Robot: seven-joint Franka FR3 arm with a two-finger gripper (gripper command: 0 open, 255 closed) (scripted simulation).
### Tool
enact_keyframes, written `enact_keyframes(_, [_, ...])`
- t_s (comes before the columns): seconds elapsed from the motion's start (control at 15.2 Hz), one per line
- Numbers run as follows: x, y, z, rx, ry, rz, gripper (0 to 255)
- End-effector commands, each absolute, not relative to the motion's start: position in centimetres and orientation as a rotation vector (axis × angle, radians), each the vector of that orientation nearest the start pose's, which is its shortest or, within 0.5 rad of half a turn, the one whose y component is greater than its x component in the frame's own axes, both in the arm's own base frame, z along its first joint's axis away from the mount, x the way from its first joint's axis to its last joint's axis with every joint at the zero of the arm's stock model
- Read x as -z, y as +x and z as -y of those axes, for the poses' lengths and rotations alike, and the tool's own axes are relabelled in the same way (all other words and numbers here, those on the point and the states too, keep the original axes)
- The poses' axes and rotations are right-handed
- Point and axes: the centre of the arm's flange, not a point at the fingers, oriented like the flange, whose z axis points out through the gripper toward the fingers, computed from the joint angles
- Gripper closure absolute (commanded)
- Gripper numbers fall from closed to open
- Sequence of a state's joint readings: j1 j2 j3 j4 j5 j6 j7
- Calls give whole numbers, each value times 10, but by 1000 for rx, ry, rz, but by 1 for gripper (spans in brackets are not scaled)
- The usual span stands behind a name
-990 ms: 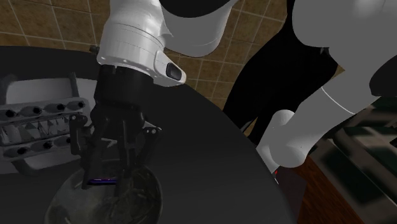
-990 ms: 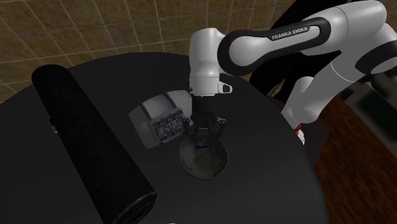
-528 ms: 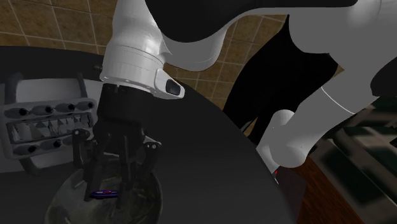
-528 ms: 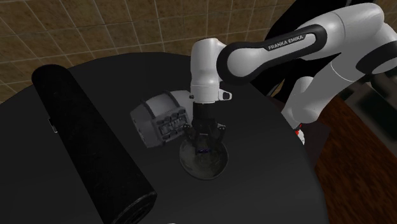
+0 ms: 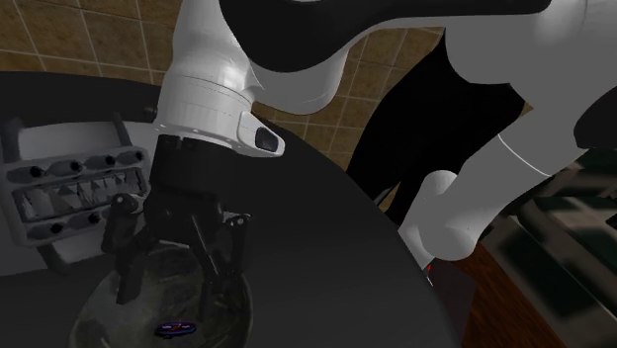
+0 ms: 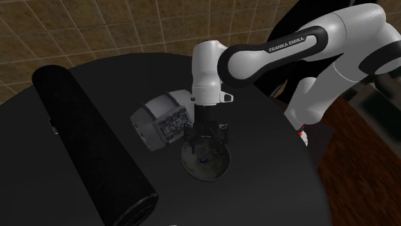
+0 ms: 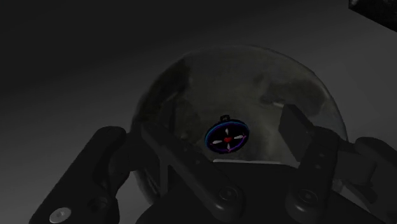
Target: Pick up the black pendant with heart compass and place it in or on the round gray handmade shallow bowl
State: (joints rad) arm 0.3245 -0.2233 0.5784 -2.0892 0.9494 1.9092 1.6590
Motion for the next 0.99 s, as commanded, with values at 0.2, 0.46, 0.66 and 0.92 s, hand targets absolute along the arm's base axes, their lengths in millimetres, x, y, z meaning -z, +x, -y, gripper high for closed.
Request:
enact_keyframes(0.2, [-521,260,-444,-1045,-2308,-1419,0])
enact_keyframes(0.46, [-557,283,-417,-1045,-2308,-1419,0])
enact_keyframes(0.66, [-557,283,-417,-1045,-2308,-1419,0])
enact_keyframes(0.92, [-557,283,-417,-1045,-2308,-1419,0])
